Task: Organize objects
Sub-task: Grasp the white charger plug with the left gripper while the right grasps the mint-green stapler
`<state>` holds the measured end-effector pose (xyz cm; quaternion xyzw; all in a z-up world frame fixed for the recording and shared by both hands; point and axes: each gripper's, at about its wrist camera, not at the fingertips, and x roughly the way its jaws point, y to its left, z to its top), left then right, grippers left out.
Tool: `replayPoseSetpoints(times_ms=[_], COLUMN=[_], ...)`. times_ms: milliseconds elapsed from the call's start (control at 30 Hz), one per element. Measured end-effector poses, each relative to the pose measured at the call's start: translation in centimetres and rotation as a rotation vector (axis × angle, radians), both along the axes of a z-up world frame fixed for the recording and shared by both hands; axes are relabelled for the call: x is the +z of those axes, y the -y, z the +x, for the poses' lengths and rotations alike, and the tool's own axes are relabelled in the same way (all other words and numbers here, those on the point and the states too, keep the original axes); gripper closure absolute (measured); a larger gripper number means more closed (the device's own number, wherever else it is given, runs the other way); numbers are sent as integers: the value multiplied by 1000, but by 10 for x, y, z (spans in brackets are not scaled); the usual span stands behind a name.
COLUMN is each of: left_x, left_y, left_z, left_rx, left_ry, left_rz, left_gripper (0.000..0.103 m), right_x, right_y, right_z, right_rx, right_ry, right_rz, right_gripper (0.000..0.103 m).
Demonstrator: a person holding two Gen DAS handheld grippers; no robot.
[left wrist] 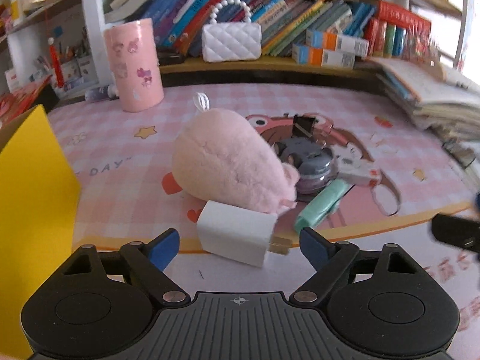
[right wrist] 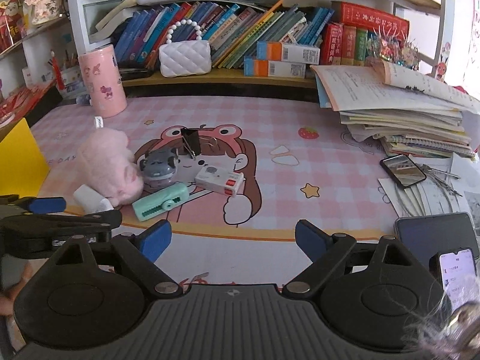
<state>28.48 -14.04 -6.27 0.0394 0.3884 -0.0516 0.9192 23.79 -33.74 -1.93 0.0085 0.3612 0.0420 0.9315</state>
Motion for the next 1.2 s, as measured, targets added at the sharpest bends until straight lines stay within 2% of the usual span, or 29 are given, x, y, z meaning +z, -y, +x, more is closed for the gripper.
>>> replayPoseSetpoints(times_ms=[133, 167, 267, 400, 600, 733, 900, 967, 1033, 1200], left_x=[-9, -10, -10, 0, 18, 29, 37, 38, 38, 42], left_y=[5, 6, 7, -7, -35, -49, -64, -68, -72, -78], left_z=[9, 9, 9, -1, -35, -63, -87, -93, -98, -109], left_rx=[-43, -51, -49, 2, 73, 97, 141, 157, 170, 177], left_ry=[-21, -22, -13, -16, -50, -56, -64, -63, -64, -49], left_rz=[30, 33, 33, -33, -143, -170, -189, -192, -196, -205], left_gripper=[35, 36, 37, 37, 37, 37, 37, 37, 37, 37], right_x=[-3, -3, -5, -9, -26, -36, -47, -51, -55, -53], right_y=[2, 1, -2, -12, -36, -52, -70, -71, -71, -63], right_z=[5, 6, 10, 18, 39, 57, 75, 80, 84, 76], right_rx=[26, 39, 83, 141, 278, 372, 468, 478, 464, 397], right_ry=[-13, -15, -15, -10, 6, 37, 25, 11, -5, -6], right_rz=[-14, -18, -33, -44, -58, -52, -90, -93, -88, -34], right_gripper=[13, 13, 13, 13, 13, 20, 25, 28, 36, 36])
